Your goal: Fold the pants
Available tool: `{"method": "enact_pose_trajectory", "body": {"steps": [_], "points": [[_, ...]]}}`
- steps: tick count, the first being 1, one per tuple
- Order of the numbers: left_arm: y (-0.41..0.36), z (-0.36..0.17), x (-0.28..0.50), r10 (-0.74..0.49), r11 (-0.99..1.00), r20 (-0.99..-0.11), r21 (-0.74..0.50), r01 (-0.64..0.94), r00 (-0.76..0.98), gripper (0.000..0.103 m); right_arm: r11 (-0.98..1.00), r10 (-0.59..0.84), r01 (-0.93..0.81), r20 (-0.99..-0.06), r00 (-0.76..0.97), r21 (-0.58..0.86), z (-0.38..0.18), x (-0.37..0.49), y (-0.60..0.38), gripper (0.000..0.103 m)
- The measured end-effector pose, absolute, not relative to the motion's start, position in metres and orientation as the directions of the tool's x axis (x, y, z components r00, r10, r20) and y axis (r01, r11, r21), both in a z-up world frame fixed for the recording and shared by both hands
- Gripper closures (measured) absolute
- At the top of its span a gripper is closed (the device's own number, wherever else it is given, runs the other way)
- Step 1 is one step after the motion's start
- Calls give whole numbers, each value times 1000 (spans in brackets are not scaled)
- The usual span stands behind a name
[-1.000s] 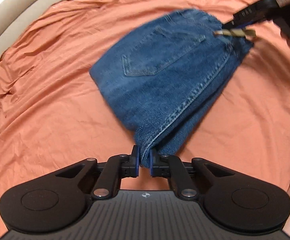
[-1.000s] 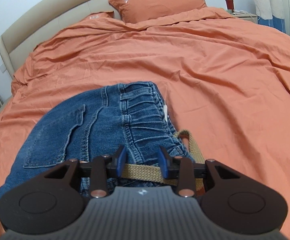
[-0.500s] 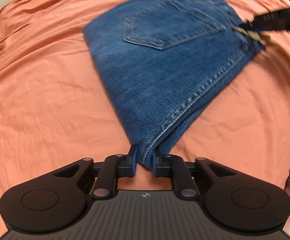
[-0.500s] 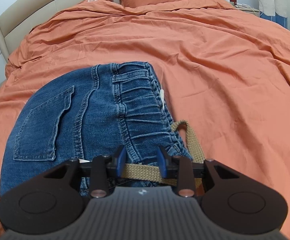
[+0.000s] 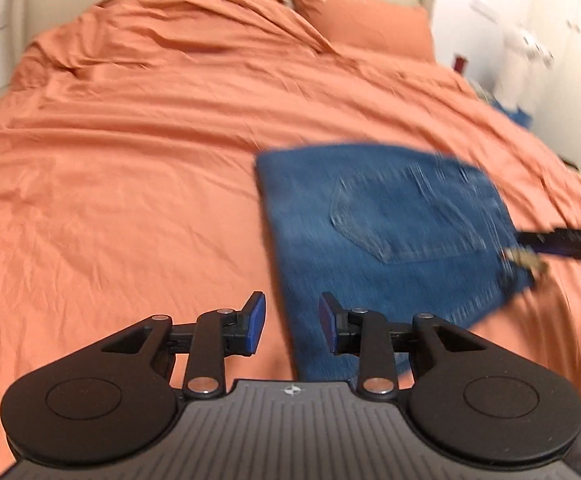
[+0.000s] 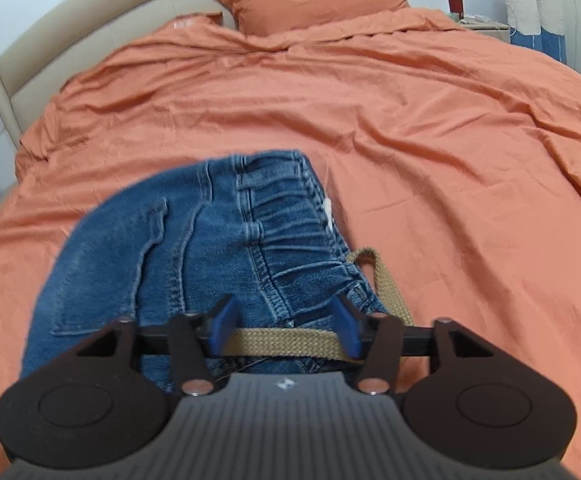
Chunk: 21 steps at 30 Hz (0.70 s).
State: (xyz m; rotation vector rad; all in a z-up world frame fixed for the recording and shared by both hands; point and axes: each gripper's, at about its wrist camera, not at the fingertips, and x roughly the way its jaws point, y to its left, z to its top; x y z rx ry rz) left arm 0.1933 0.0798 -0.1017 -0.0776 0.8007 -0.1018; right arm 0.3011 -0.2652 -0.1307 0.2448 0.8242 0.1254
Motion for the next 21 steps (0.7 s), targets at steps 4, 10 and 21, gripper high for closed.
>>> {"method": "enact_pose_trajectory", "body": {"steps": [4, 10, 21], "points": [[87, -96, 214, -94, 991, -687, -132, 4, 720, 65, 951, 197, 24, -666, 720, 307, -119, 295, -279, 38], [102, -103, 236, -138, 976, -683, -217, -18, 717, 65, 934, 202, 66, -672, 712, 351, -121, 303, -302, 31], [141, -134, 272, -353, 869, -651, -494, -23, 672, 50, 886, 345, -15, -639, 688, 463, -140, 336, -324, 31]]}}
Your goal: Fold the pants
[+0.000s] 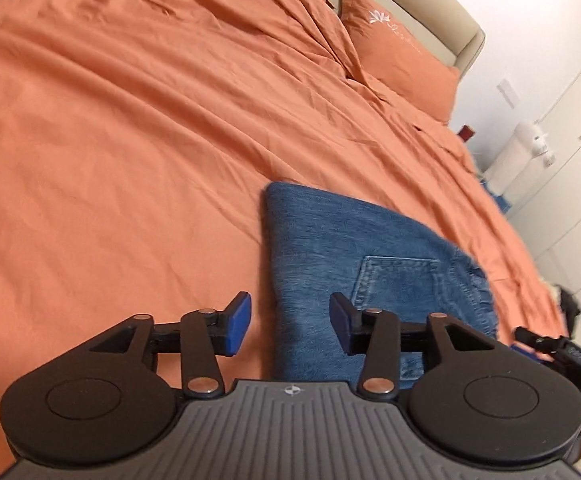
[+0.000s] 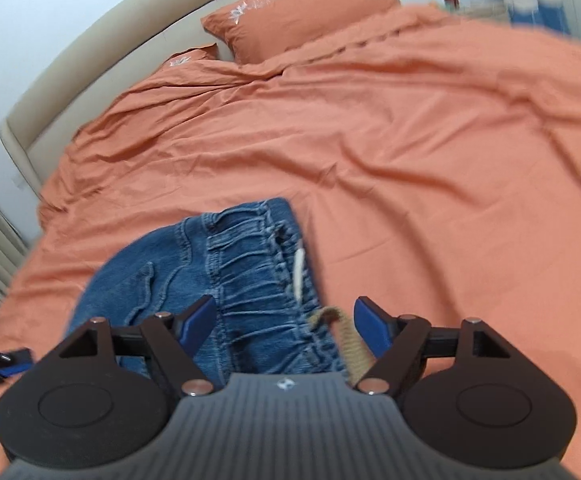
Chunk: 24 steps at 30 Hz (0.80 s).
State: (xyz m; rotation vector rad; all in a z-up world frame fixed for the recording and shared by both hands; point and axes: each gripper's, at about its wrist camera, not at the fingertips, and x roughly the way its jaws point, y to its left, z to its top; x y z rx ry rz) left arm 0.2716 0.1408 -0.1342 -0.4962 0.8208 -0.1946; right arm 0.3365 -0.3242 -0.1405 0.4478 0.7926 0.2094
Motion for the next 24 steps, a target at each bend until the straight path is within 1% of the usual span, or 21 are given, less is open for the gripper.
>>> {"method": "enact_pose_trajectory", "body": {"steps": [4, 7, 9, 10, 12, 15, 18, 19, 24], "points": [[139, -145, 284, -407, 836, -658, -548, -33, 634, 46, 816, 434, -18, -591, 680, 578, -147, 346, -337, 31], [134, -154, 293, -398, 854, -687, -520, -29, 608, 45, 793, 468, -13, -596, 653, 609, -159, 355, -345, 30], [132, -164, 300, -394, 863, -714, -504, -34, 579, 43, 759, 508, 5, -597, 620, 651, -173, 361, -352, 32], [132, -168, 303, -398, 861, -719, -507, -37, 570, 42, 739, 527, 16, -592, 610, 674, -180, 363, -356, 34], [132, -171, 307, -410, 855, -716, -517, -34, 566, 41, 702, 570, 8, -568, 594, 712, -191, 368, -361, 34], [125, -168, 312, -409, 871, -721, -491, 4, 560, 41, 678, 621, -26, -554, 554, 734, -201, 376, -363, 35], [121, -170, 314, -423, 870, -722, -492, 24, 547, 41, 634, 675, -34, -532, 512, 772, -208, 388, -368, 35], [120, -170, 315, -420, 874, -724, -486, 27, 547, 41, 627, 687, -36, -530, 498, 779, -209, 393, -367, 37], [118, -171, 319, -421, 879, -728, -474, 46, 542, 42, 620, 721, -59, -539, 436, 782, -210, 413, -360, 39]]}}
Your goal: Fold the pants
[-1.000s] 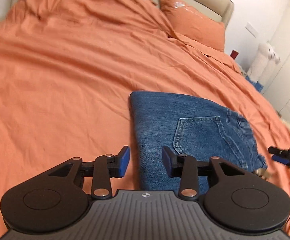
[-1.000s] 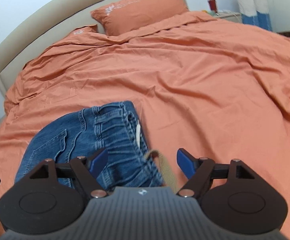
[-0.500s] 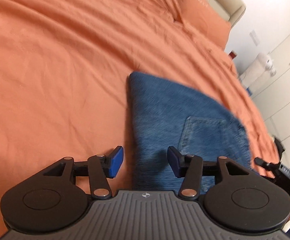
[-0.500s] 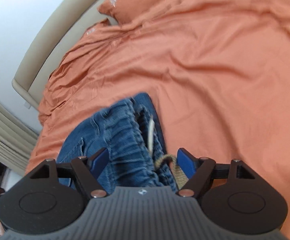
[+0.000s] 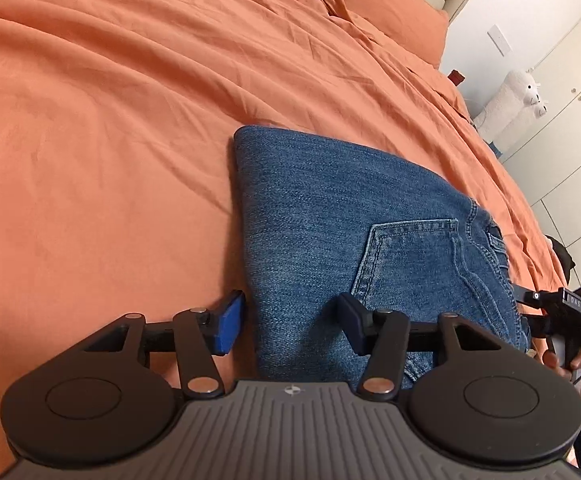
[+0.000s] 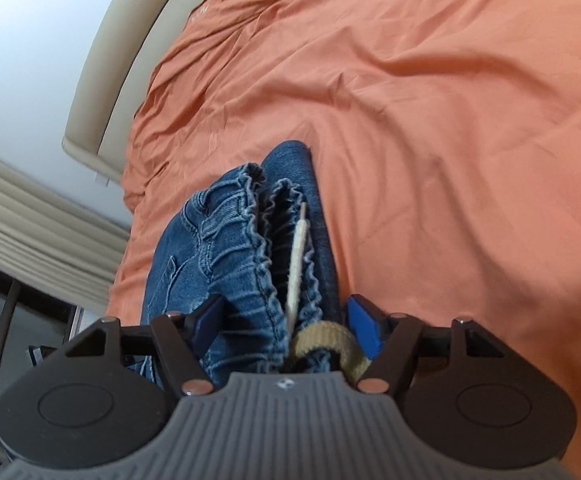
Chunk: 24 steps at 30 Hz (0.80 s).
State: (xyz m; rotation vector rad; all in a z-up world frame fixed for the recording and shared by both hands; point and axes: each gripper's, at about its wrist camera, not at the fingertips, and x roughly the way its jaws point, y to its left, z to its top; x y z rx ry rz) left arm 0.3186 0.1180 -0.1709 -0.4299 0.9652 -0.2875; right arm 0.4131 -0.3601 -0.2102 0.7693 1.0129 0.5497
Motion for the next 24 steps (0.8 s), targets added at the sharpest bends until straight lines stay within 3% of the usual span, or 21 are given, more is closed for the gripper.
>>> {"method": "enact_pose_trajectory", "body": {"steps": [5, 11, 18, 24], "points": [[115, -170, 320, -423, 880, -727, -471, 55, 541, 47, 604, 743, -40, -545, 389, 796, -212, 429, -358, 47], [113, -170, 320, -433, 878, -724, -474, 69, 537, 61, 618, 741, -44, -562, 368, 785, -208, 432, -351, 65], [113, -170, 317, -456, 860, -702, -507, 66, 547, 86, 679, 693, -57, -614, 379, 731, -191, 428, -342, 74], [110, -161, 312, -430, 867, -688, -495, 55, 584, 95, 734, 654, -113, -651, 386, 670, -159, 426, -328, 82]]}}
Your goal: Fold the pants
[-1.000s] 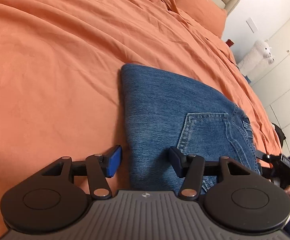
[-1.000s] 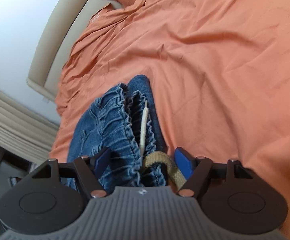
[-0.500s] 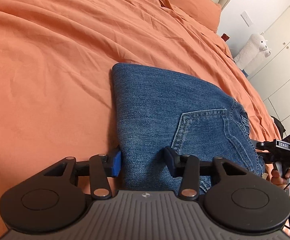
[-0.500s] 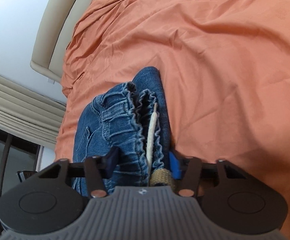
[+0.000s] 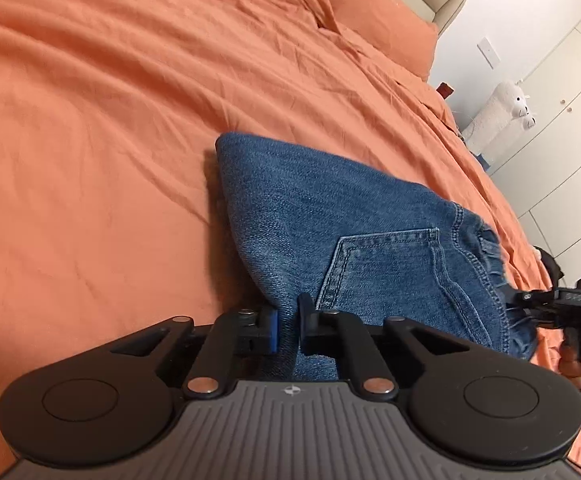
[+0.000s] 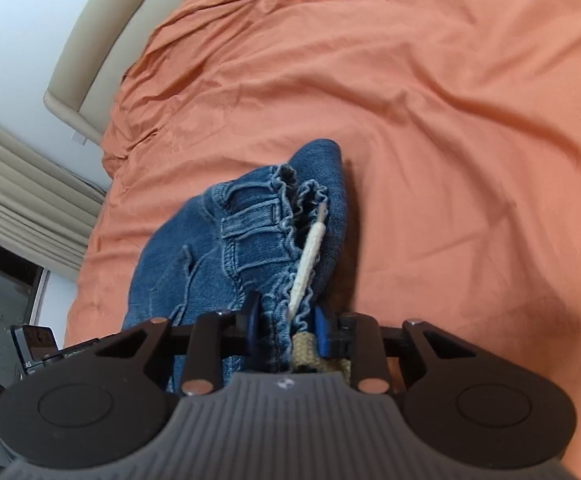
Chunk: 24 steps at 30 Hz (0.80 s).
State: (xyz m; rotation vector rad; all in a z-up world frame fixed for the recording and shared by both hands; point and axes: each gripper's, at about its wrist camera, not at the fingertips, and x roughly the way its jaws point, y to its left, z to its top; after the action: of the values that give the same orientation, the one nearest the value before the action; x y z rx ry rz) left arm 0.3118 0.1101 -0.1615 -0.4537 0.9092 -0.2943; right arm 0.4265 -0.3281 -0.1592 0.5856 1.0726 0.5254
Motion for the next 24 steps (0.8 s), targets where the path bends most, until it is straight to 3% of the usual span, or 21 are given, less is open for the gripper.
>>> {"method": "enact_pose_trajectory", "body": {"steps": [18, 24], "points": [[128, -103, 274, -399, 875, -664, -482, 46, 632, 97, 727, 676, -235, -610, 414, 646, -76, 371, -273, 86], [147, -70, 247, -343, 915, -697, -400, 57, 629, 97, 701, 705, -263, -589, 395, 663, -65, 337, -240, 86]]}}
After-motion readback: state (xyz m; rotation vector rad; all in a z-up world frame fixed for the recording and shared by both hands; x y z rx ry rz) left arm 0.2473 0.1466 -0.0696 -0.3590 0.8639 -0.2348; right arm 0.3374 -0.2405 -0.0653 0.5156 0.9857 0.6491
